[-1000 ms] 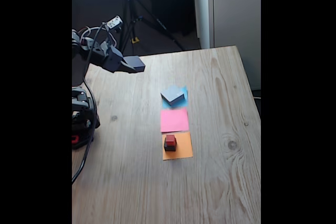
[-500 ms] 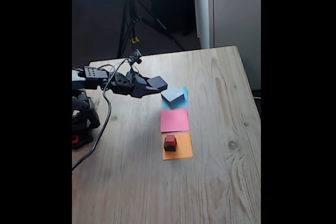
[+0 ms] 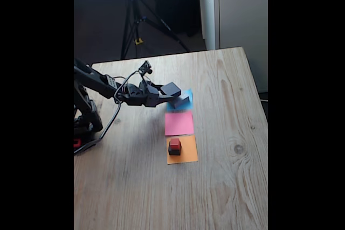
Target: Tower of hanoi
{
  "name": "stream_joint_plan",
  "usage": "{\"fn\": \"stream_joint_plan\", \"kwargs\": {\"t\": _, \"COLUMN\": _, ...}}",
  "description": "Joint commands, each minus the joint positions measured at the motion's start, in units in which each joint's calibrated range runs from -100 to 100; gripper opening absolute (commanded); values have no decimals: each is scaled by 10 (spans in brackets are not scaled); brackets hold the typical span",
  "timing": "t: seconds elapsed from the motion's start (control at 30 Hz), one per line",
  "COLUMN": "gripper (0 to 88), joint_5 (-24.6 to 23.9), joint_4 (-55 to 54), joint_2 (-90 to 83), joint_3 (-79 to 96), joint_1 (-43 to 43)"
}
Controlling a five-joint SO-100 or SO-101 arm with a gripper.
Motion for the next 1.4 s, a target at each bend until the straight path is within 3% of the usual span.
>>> {"fn": "stream_joint_plan", "kwargs": {"t": 0.0, "gripper": 144, "joint_5": 9, "joint_4": -37, "joint_2": 23, "joint_3": -37, "joint_1": 1}}
{"fn": "stream_joint_plan", "kwargs": {"t": 0.73, "gripper": 150, "joint_5": 9, "joint_4": -90, "joint_2": 105, "joint_3": -67, "joint_1": 13}}
{"fn": "stream_joint_plan", "kwargs": {"t": 1.37, "gripper": 325, "joint_5": 9, "joint_4": -97, "joint_2": 69, "joint_3": -31, "joint_1": 20}}
